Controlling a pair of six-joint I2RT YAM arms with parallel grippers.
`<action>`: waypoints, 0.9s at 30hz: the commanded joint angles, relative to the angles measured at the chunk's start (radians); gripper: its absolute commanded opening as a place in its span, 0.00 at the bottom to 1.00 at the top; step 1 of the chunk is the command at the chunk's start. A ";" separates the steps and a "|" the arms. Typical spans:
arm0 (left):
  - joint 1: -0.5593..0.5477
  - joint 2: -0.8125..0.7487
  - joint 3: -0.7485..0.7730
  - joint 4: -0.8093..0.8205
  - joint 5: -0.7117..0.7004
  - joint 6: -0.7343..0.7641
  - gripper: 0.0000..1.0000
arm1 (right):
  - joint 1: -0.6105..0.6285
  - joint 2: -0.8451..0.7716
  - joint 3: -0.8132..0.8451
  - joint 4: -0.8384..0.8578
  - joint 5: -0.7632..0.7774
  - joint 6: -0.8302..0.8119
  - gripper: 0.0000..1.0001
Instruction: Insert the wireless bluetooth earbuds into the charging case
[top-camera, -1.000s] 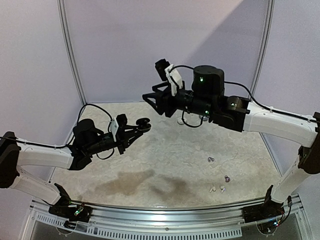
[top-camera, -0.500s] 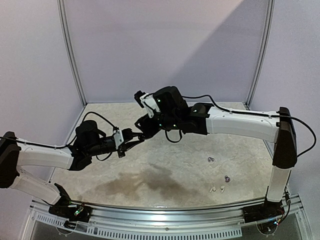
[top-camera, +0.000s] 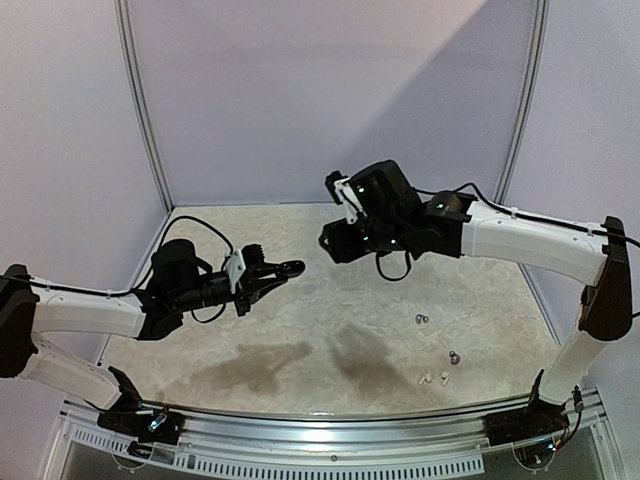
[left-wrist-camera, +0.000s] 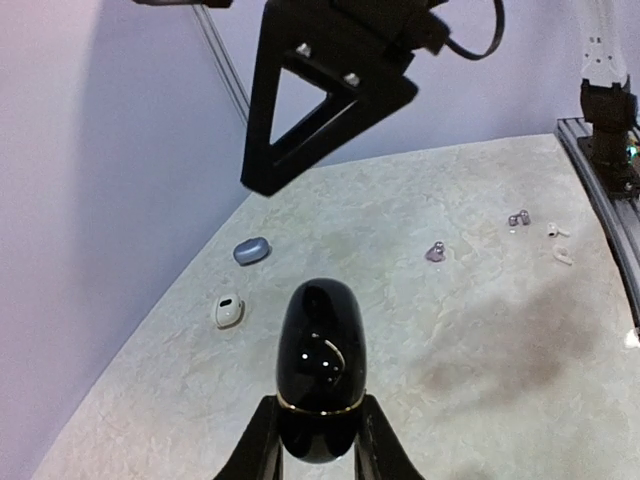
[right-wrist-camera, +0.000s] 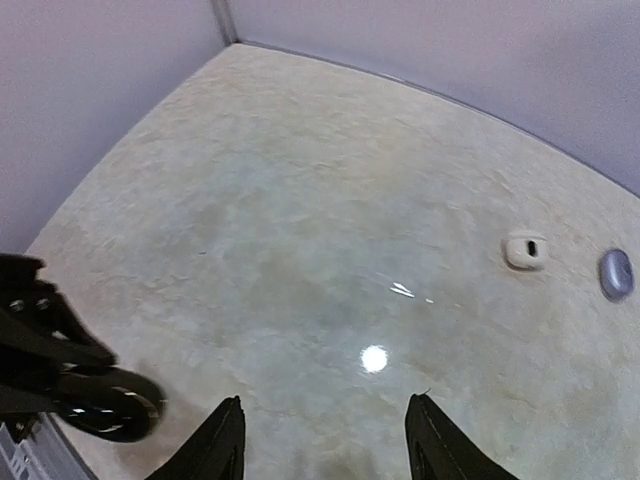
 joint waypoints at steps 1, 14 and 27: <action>-0.012 -0.004 0.058 -0.121 -0.021 -0.145 0.00 | -0.152 -0.035 -0.014 -0.263 0.074 0.133 0.58; 0.062 0.295 0.472 -0.647 -0.031 -0.350 0.00 | -0.588 0.236 0.194 -0.263 -0.217 -0.109 0.89; 0.204 0.727 0.903 -0.784 0.143 -0.621 0.00 | -0.697 0.811 0.791 -0.356 -0.298 -0.401 0.88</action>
